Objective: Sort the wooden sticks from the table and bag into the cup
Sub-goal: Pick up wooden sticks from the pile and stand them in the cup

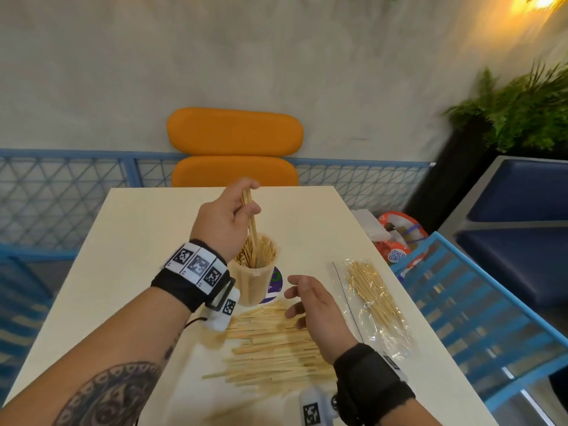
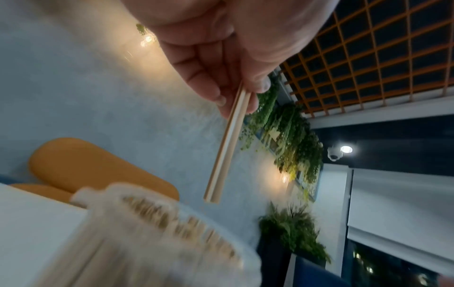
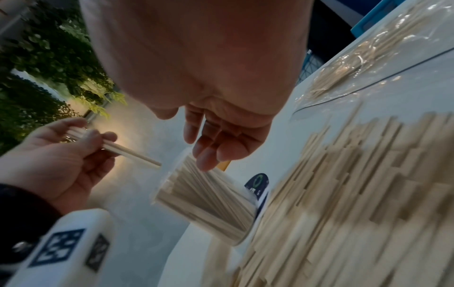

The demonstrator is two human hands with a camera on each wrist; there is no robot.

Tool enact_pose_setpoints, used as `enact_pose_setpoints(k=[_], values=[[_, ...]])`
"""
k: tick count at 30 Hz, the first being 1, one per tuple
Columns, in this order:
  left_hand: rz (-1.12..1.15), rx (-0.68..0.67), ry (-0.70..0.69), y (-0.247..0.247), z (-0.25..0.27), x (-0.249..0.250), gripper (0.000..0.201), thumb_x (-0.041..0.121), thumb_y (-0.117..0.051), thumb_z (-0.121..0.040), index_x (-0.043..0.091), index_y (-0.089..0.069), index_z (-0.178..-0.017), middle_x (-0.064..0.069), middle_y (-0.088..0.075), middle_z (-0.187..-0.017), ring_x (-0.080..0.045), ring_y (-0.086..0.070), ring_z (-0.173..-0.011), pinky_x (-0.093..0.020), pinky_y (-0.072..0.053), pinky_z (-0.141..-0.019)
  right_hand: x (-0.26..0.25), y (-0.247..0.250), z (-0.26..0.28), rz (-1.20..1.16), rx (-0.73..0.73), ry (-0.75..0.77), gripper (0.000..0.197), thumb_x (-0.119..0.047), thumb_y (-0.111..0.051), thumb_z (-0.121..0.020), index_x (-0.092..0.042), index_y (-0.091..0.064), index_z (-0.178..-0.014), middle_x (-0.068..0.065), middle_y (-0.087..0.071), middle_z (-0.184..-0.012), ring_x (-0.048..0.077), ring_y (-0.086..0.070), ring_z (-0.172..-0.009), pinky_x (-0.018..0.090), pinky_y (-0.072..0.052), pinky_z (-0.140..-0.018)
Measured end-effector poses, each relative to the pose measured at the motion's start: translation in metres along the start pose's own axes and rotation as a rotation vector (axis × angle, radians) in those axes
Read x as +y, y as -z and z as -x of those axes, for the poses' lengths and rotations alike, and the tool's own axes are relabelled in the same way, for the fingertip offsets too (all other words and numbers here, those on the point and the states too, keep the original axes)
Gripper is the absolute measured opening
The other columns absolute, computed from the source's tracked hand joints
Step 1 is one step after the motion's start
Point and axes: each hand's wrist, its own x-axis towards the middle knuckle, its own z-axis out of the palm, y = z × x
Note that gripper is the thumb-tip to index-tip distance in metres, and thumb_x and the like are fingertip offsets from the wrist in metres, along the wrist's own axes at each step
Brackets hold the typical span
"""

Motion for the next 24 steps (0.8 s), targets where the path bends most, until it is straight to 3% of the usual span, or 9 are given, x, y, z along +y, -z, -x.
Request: enact_pose_setpoints(k=[3,7,10,13,15,19,21,22,24], values=[[-0.021,-0.064,0.001,-0.016,0.009,-0.011,0.031,0.023,-0.055,-0.1,0.046,-0.051,-0.12,0.019,-0.072,-0.079,0.001,-0.065,-0.068,-0.02,-0.049,-0.067,0.006,-0.002,0.002,0.006,-0.013,-0.008,0.03,-0.041,-0.036,-0.106,-0.028,-0.062,-0.116,-0.001,-0.065,-0.102,0.008,-0.061,-0.071,0.027,-0.047,-0.063],[-0.016,-0.051,0.0,-0.024,0.016,-0.013,0.03,0.025,-0.053,-0.101,0.047,-0.048,-0.121,0.019,-0.072,-0.082,0.001,-0.065,-0.07,-0.014,-0.045,-0.064,0.01,-0.003,0.002,0.007,-0.019,-0.021,0.029,-0.043,-0.037,-0.106,-0.031,-0.062,-0.115,-0.003,-0.065,-0.1,0.009,-0.061,-0.072,0.028,-0.047,-0.064],[0.009,0.056,-0.04,-0.02,0.016,-0.008,0.029,0.029,-0.055,-0.101,0.048,-0.049,-0.123,0.016,-0.071,-0.082,-0.001,-0.065,-0.071,-0.004,-0.041,-0.062,0.012,-0.003,0.0,-0.002,-0.015,-0.023,0.029,-0.042,-0.038,-0.106,-0.03,-0.062,-0.115,-0.003,-0.065,-0.101,0.009,-0.061,-0.072,0.028,-0.047,-0.064],[-0.002,0.132,-0.057,-0.015,0.01,-0.007,0.026,0.029,-0.055,-0.101,0.042,-0.052,-0.123,0.015,-0.067,-0.077,-0.004,-0.062,-0.065,-0.009,-0.043,-0.059,0.015,-0.003,0.0,-0.007,-0.015,-0.026,0.029,-0.042,-0.038,-0.106,-0.03,-0.063,-0.114,-0.003,-0.065,-0.101,0.009,-0.061,-0.071,0.028,-0.046,-0.064],[-0.063,0.07,-0.032,-0.017,0.006,-0.011,0.027,0.027,-0.053,-0.102,0.041,-0.052,-0.125,0.019,-0.065,-0.078,-0.006,-0.062,-0.067,-0.019,-0.047,-0.063,0.016,-0.004,0.0,-0.006,-0.018,-0.034,0.029,-0.042,-0.038,-0.106,-0.03,-0.063,-0.114,-0.002,-0.065,-0.101,0.009,-0.061,-0.071,0.028,-0.046,-0.064],[-0.225,-0.165,0.008,-0.028,0.014,-0.034,0.025,0.029,-0.049,-0.102,0.042,-0.048,-0.123,0.007,-0.065,-0.075,-0.015,-0.061,-0.067,-0.029,-0.049,-0.067,0.018,-0.006,0.002,-0.001,-0.036,-0.055,0.028,-0.042,-0.039,-0.105,-0.031,-0.063,-0.113,-0.003,-0.065,-0.101,0.009,-0.062,-0.072,0.029,-0.046,-0.065],[-0.261,-0.226,0.012,-0.034,0.02,-0.045,0.019,0.034,-0.042,-0.103,0.045,-0.048,-0.118,0.006,-0.068,-0.079,-0.016,-0.064,-0.075,-0.032,-0.052,-0.079,0.019,-0.005,0.002,0.004,-0.036,-0.055,0.027,-0.041,-0.039,-0.106,-0.03,-0.063,-0.113,-0.004,-0.065,-0.101,0.008,-0.062,-0.072,0.028,-0.046,-0.065],[-0.291,-0.251,0.001,-0.037,0.021,-0.048,0.018,0.034,-0.038,-0.104,0.045,-0.048,-0.115,0.007,-0.07,-0.083,-0.015,-0.064,-0.083,-0.035,-0.047,-0.097,0.019,-0.004,0.002,0.005,-0.031,-0.054,0.027,-0.041,-0.039,-0.106,-0.03,-0.063,-0.114,-0.004,-0.065,-0.102,0.008,-0.062,-0.071,0.028,-0.046,-0.065],[-0.397,-0.308,-0.037,-0.039,0.025,-0.049,0.023,0.029,-0.033,-0.106,0.042,-0.05,-0.109,0.013,-0.072,-0.092,-0.01,-0.063,-0.099,-0.041,-0.013,-0.121,0.02,-0.001,0.002,0.002,-0.007,-0.053,0.026,-0.039,-0.04,-0.106,-0.028,-0.063,-0.114,-0.003,-0.065,-0.102,0.008,-0.062,-0.07,0.027,-0.046,-0.064]])
